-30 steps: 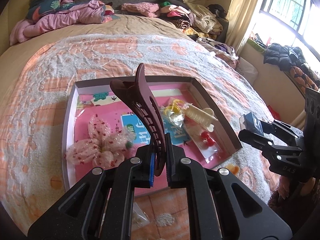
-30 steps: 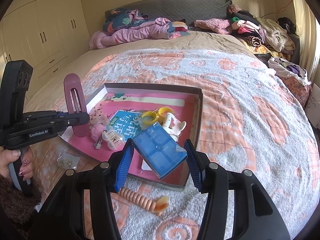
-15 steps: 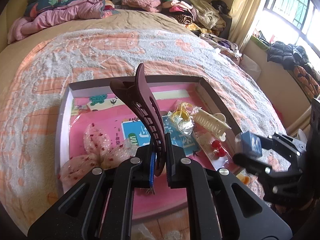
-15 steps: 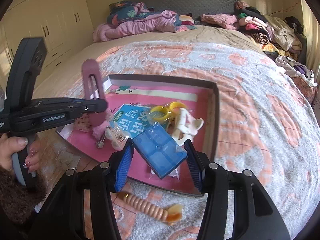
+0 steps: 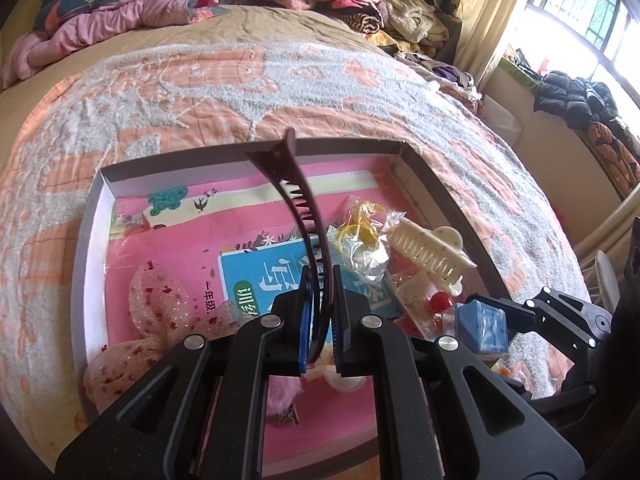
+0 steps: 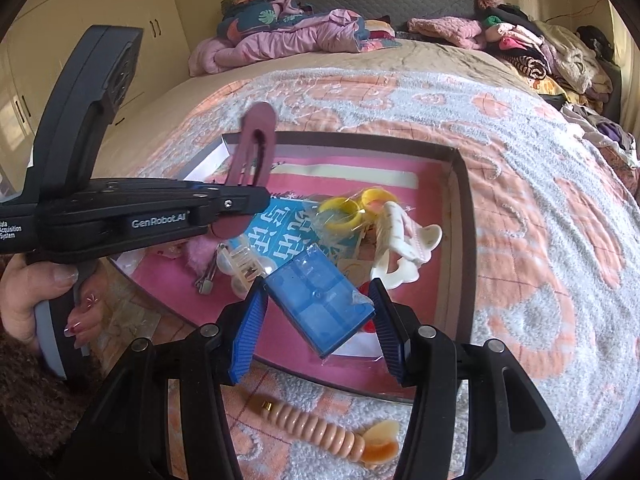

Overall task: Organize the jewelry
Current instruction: 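Open both tools to release the maroon clip and blue box into the tray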

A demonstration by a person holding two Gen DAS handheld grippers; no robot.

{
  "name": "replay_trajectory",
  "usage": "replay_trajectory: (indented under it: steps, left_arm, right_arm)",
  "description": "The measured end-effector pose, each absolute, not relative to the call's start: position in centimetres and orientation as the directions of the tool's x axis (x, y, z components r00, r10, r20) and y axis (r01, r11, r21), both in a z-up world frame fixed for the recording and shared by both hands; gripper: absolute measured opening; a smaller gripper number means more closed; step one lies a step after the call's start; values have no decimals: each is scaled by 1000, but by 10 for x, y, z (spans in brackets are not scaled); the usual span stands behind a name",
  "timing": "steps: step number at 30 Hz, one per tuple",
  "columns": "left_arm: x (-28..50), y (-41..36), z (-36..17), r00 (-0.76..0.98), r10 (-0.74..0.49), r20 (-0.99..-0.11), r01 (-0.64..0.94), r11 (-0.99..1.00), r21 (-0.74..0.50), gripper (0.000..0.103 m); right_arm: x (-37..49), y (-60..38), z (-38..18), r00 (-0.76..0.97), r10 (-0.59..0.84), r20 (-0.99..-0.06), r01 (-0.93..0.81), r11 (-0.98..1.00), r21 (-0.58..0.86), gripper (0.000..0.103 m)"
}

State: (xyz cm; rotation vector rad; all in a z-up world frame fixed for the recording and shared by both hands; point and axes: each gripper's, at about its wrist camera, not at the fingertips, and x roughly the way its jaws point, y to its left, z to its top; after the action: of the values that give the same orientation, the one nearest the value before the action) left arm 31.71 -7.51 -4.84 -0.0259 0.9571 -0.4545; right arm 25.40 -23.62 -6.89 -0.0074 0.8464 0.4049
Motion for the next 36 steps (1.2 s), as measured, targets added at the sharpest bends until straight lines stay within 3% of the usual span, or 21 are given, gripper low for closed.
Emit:
replay_trajectory:
  steps: [20, 24, 36]
  left_arm:
    - [314, -59, -62, 478, -377, -793, 323, 915, -240, 4]
    - [313, -57, -65, 474, -372, -798, 320, 917, -238, 4]
    - [302, -62, -59, 483, -369, -794, 331, 917, -225, 4]
  right_arm:
    - [260, -219, -87, 548, 348, -761, -359, 919, 162, 51]
    - [255, -221, -84, 558, 356, -749, -354, 919, 173, 60]
    - [235, -241, -73, 576, 352, -738, -331, 926, 184, 63]
